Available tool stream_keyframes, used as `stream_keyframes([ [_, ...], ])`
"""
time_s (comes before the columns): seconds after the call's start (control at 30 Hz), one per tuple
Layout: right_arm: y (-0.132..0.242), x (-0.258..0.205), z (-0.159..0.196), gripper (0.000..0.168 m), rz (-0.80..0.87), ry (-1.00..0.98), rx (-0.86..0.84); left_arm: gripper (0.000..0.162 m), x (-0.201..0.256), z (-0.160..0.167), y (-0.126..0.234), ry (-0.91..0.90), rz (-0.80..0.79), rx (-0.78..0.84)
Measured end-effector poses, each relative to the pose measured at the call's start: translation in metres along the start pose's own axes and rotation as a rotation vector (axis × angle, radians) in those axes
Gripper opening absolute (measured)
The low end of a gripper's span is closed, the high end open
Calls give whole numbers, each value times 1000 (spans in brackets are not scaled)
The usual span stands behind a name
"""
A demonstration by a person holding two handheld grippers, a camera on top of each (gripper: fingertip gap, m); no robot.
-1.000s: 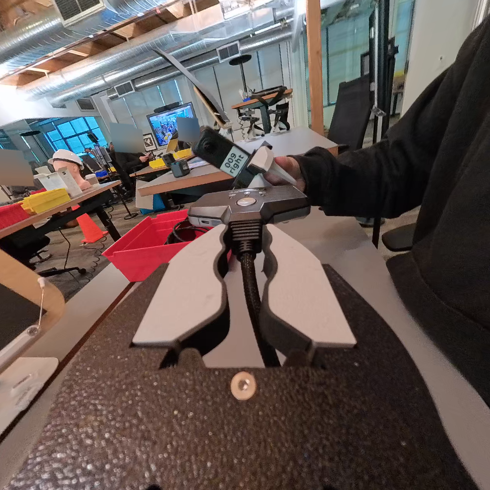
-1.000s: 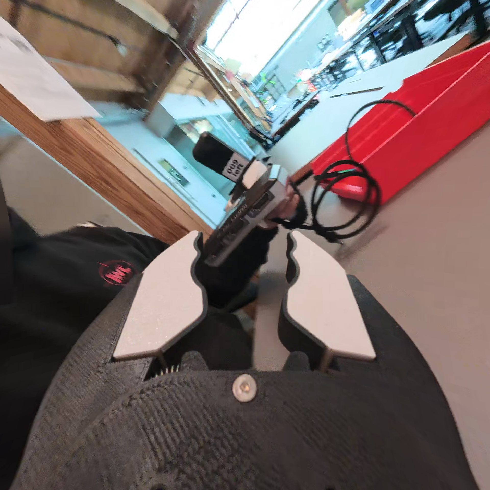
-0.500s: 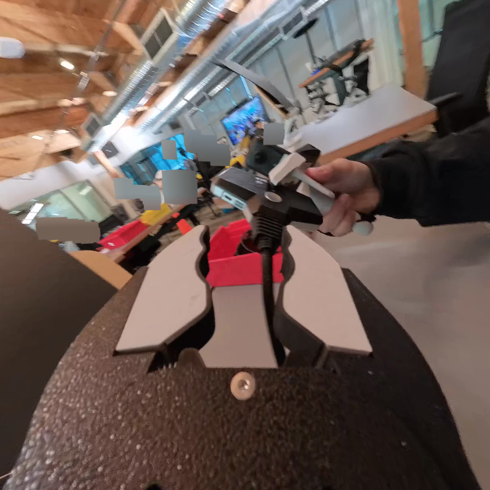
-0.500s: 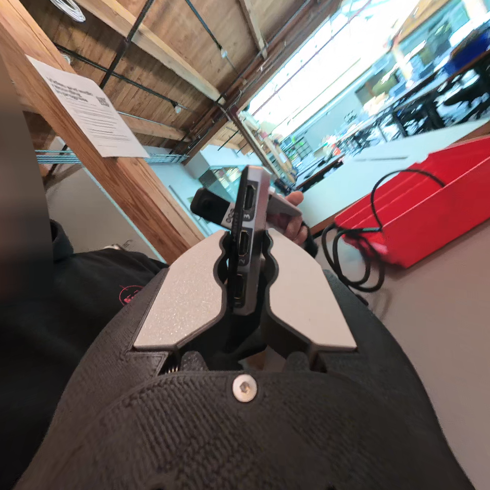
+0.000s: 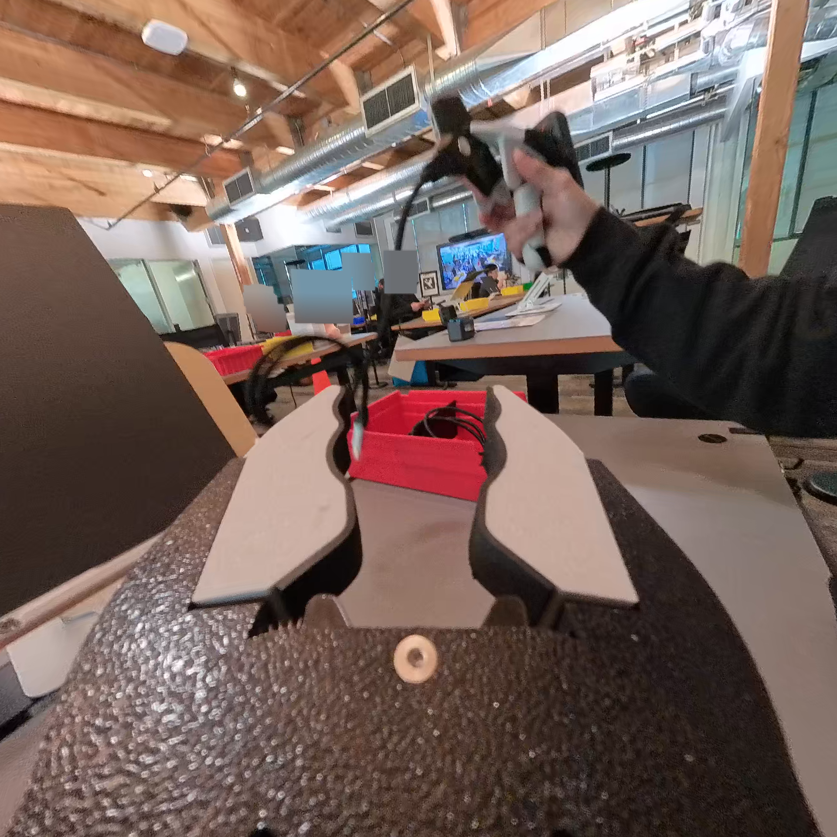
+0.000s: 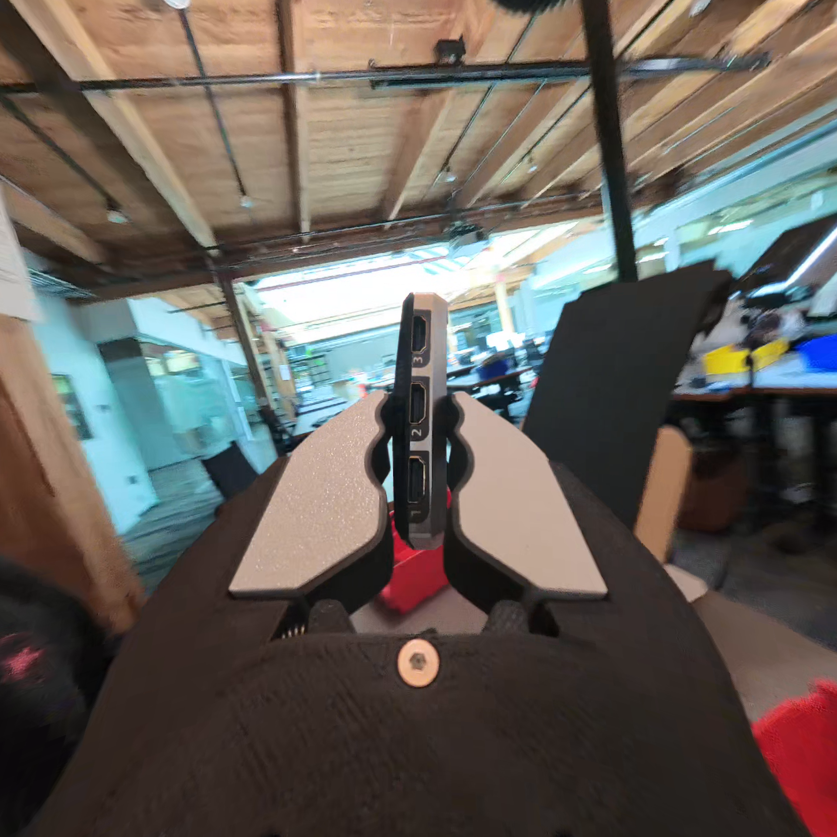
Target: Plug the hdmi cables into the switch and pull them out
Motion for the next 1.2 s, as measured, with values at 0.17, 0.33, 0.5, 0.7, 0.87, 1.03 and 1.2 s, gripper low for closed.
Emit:
stream_keyframes([
  [0.17,17,34,-64,24,264,217,-93,55,4,14,5,46,9,-33],
  [0.33,48,98,-55,24,323,116,-217,55,5,20,5,82,35,-56],
  [0.5,85,140,-21,23,262,-88,-108,55,5,22,5,89,51,-67],
  [0.7,93,140,-19,24,235,-162,-79,55,6,29,6,115,54,-86],
  [0.87,89,157,-9,23,386,-173,-217,55,8,35,4,137,62,-86],
  [1.03,82,177,-6,23,590,-5,-215,55,12,39,-2,162,86,-95],
  [1.2,56,205,18,23,799,227,-396,55,17,40,-7,163,116,-111],
])
Point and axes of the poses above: each gripper's, where its closed fingertips meet, y back along the fingers, z out of its underside, x = y × z across the jaws, the point moved 9 cm from there along y, back along the fingers, and after that the axes turned 7 degrees about -y, right-handed, at the moved point
